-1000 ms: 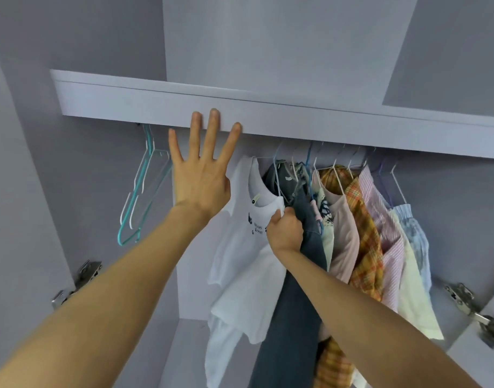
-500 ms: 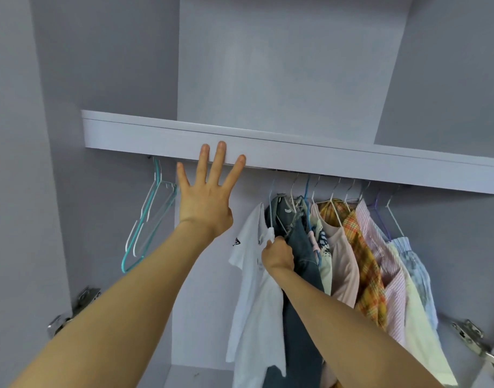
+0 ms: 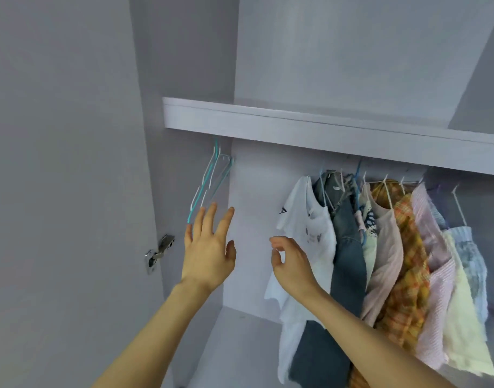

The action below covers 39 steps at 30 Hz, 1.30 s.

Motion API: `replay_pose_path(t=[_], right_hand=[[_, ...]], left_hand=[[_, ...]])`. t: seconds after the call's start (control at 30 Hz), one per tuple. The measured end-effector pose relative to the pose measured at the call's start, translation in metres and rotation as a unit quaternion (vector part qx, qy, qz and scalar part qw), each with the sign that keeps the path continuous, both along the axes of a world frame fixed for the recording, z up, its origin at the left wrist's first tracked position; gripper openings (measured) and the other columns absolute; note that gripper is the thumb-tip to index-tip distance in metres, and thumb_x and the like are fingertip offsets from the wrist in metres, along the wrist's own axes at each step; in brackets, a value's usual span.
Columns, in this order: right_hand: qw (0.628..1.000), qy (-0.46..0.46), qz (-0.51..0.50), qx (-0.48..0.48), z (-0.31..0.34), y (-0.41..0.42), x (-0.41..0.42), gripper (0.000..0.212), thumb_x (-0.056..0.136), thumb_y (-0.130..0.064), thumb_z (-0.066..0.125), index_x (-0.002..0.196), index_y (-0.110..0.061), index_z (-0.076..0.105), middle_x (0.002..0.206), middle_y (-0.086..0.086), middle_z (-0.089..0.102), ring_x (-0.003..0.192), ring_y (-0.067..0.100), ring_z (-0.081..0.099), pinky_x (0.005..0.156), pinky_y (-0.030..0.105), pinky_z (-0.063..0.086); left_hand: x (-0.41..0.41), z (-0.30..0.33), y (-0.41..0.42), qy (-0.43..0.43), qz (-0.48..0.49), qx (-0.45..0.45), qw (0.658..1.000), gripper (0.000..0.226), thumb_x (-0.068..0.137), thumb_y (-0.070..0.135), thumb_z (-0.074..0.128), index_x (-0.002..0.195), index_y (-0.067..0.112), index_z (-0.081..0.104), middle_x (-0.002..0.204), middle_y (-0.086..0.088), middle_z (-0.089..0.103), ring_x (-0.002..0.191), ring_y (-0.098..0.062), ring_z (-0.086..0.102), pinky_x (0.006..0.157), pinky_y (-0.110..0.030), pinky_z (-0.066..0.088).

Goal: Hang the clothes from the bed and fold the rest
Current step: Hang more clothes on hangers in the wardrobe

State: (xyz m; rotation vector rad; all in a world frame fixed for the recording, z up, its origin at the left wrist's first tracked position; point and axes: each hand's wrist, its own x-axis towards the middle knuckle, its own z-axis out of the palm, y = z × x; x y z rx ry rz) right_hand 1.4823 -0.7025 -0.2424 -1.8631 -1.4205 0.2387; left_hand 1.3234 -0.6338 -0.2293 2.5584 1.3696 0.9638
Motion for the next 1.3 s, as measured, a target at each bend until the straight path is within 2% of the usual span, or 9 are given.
replay_pose_path(t=[0.13,0.27,0.4,0.57,0.63,0.93,1.1,1.2,1.3], right_hand=[[0.989,0.029,0.137,-0.045,-0.028,-0.008,-0.055,0.032,0.093,-0.005,0.043,0.123,-0.009,0.053,0.121,0.003,0.057,0.109,0.016,0.053,0.09,0.017,0.037],[0.956,0.029,0.276,-0.092,-0.053,-0.011,-0.108,0.032,0.093,-0.003,0.044,0.123,-0.005,0.055,0.118,0.008,0.061,0.108,0.021,0.057,0.093,0.025,0.041],[0.893,0.023,0.426,-0.141,-0.086,-0.035,-0.179,0.026,0.093,-0.003,0.046,0.115,-0.003,0.06,0.113,0.011,0.065,0.102,0.025,0.061,0.089,0.028,0.044],[0.771,0.007,0.609,-0.187,-0.121,-0.112,-0.281,0.023,0.094,-0.006,0.046,0.109,-0.005,0.063,0.108,0.007,0.067,0.099,0.024,0.061,0.088,0.027,0.045],[0.707,0.003,0.678,-0.203,-0.126,-0.165,-0.331,0.022,0.093,-0.005,0.046,0.107,-0.004,0.063,0.106,0.008,0.067,0.099,0.025,0.062,0.09,0.031,0.047],[0.474,-0.086,0.84,-0.25,-0.147,-0.38,-0.49,0.026,0.095,-0.01,0.044,0.113,-0.011,0.062,0.111,0.002,0.065,0.102,0.015,0.059,0.088,0.02,0.041],[0.39,-0.126,0.868,-0.281,-0.175,-0.496,-0.582,0.027,0.096,-0.013,0.04,0.115,-0.016,0.059,0.111,0.0,0.062,0.096,0.013,0.058,0.087,0.025,0.043],[0.359,-0.139,0.873,-0.298,-0.2,-0.567,-0.646,0.028,0.098,-0.017,0.037,0.119,-0.019,0.055,0.113,-0.002,0.059,0.106,0.015,0.056,0.092,0.029,0.045],[0.35,-0.143,0.877,-0.295,-0.227,-0.619,-0.698,0.029,0.099,-0.02,0.036,0.123,-0.021,0.052,0.118,-0.002,0.057,0.106,0.013,0.053,0.086,0.025,0.043]], left_hand=[[-0.054,-0.051,-0.045,-0.092,0.11,-0.129,0.981,0.058,0.093,0.027,0.048,0.146,0.026,0.025,0.154,-0.001,0.017,0.14,-0.022,0.016,0.108,-0.04,0.021],[-0.112,-0.09,-0.1,-0.115,0.233,-0.18,0.949,0.054,0.094,0.025,0.048,0.144,0.022,0.03,0.15,-0.002,0.028,0.135,-0.023,0.027,0.106,-0.038,0.026],[-0.181,-0.119,-0.185,-0.142,0.397,-0.208,0.883,0.05,0.093,0.02,0.051,0.141,0.013,0.037,0.146,-0.008,0.035,0.132,-0.026,0.035,0.107,-0.039,0.031],[-0.245,-0.133,-0.332,-0.165,0.586,-0.203,0.767,0.046,0.093,0.017,0.05,0.138,0.012,0.042,0.142,-0.006,0.041,0.128,-0.024,0.042,0.104,-0.038,0.035],[-0.267,-0.133,-0.404,-0.168,0.666,-0.191,0.702,0.044,0.092,0.016,0.051,0.136,0.012,0.045,0.14,-0.007,0.044,0.126,-0.026,0.043,0.103,-0.038,0.035],[-0.326,-0.156,-0.648,-0.258,0.841,-0.092,0.468,0.036,0.091,0.011,0.051,0.127,0.012,0.053,0.128,-0.006,0.052,0.118,-0.022,0.05,0.092,-0.025,0.035],[-0.377,-0.188,-0.77,-0.291,0.877,-0.092,0.371,0.038,0.093,0.012,0.048,0.131,0.012,0.049,0.132,-0.005,0.049,0.123,-0.018,0.045,0.095,-0.021,0.032],[-0.435,-0.214,-0.845,-0.295,0.894,-0.116,0.316,0.04,0.092,0.013,0.048,0.132,0.009,0.047,0.134,-0.008,0.047,0.122,-0.022,0.046,0.1,-0.03,0.035],[-0.488,-0.25,-0.899,-0.293,0.899,-0.152,0.288,0.045,0.092,0.016,0.048,0.136,0.011,0.042,0.137,-0.008,0.042,0.119,-0.023,0.046,0.101,-0.037,0.037]])
